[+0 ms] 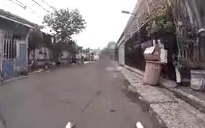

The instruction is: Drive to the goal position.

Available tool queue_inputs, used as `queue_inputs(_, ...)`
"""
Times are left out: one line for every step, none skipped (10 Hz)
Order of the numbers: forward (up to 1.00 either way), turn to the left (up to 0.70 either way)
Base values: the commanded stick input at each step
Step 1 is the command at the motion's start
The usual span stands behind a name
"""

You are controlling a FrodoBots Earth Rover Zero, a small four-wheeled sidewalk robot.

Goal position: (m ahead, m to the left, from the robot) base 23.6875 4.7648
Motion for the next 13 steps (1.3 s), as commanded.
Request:
queue_inputs(0.70,0.12)
queue_inputs(0.70,0.04)
queue_inputs(0.70,0.02)
queue_inputs(0.70,0.01)
queue_inputs(0.70,0.01)
queue_inputs(0.70,0.01)
queue_inputs(0.70,0.01)
queue_inputs(0.70,0.01)
queue_inputs(0.70,0.01)
queue_inputs(0.70,0.01)
queue_inputs(0.70,0.01)
queue_inputs(0.70,0.01)
queue_inputs(0.70,0.00)
